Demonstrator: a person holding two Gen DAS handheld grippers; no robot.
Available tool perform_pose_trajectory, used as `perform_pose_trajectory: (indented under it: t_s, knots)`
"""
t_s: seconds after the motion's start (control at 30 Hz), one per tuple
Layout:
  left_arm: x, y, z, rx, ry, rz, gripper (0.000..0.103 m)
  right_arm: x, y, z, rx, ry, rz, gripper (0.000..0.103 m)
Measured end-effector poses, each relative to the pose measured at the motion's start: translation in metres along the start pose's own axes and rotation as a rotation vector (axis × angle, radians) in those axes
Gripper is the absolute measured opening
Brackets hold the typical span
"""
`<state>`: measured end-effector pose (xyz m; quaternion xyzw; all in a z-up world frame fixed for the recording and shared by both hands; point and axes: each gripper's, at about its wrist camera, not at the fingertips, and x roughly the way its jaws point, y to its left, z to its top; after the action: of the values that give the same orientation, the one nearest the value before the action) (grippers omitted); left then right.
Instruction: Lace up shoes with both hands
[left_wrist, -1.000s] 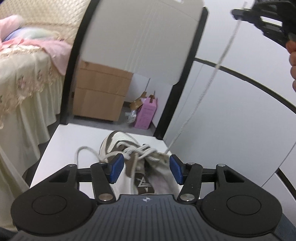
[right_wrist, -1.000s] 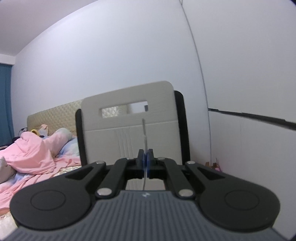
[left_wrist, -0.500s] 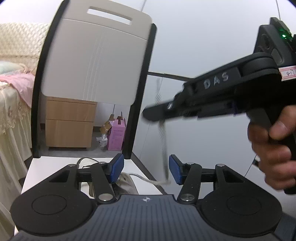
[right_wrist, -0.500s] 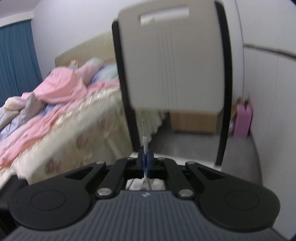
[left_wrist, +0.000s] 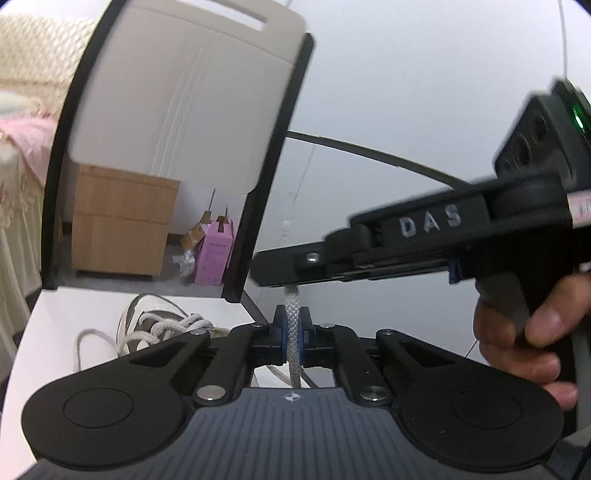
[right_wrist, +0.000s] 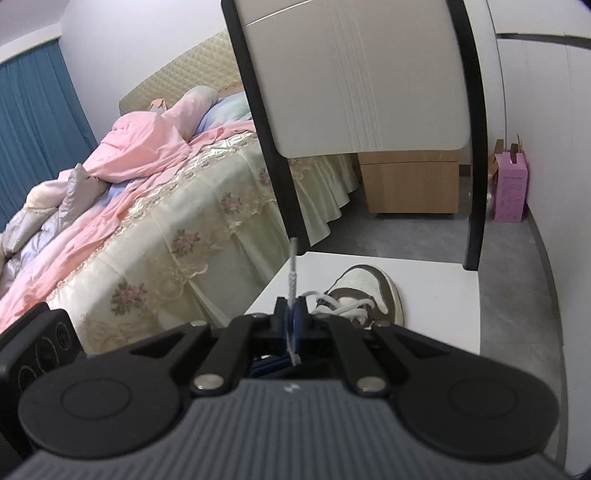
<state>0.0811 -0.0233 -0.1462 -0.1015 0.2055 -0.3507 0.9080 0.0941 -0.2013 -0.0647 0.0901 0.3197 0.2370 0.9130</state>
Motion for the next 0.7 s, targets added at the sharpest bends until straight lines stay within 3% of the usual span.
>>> perform_pose_trajectory:
  t_s: [0.1, 0.13, 0.2, 0.4, 0.47, 0.53, 0.6, 0.7]
  knots:
    - [0.002, 0.005, 0.001, -0.021, 0.001, 0.005, 0.006, 0.001, -0.001, -0.003, -0.009, -0.019, -0.012, 0.009]
    - [0.002, 0.007, 0.001, -0.027, 0.002, 0.007, 0.006, 0.0, -0.002, -0.004, -0.004, -0.025, -0.005, 0.027]
    - [0.003, 0.008, 0.001, -0.03, 0.002, 0.013, 0.006, -0.004, -0.004, -0.007, 0.006, -0.041, 0.005, 0.047]
    - [0.001, 0.008, 0.0, -0.037, 0.009, -0.001, 0.006, -0.007, -0.01, -0.01, 0.05, -0.086, 0.028, 0.04]
    - [-0.001, 0.006, 0.0, -0.034, 0.015, -0.01, 0.006, -0.006, -0.016, -0.01, 0.103, -0.101, 0.046, 0.03]
    - [0.0, 0.005, -0.002, -0.033, 0.028, -0.015, 0.006, -0.004, -0.021, -0.009, 0.137, -0.106, 0.051, 0.011]
    - [0.001, 0.004, -0.003, -0.019, 0.03, -0.008, 0.006, -0.001, -0.022, -0.009, 0.152, -0.106, 0.058, 0.003]
    - [0.0, 0.004, -0.005, -0.005, 0.026, 0.001, 0.006, -0.002, -0.02, -0.006, 0.138, -0.123, 0.047, 0.003]
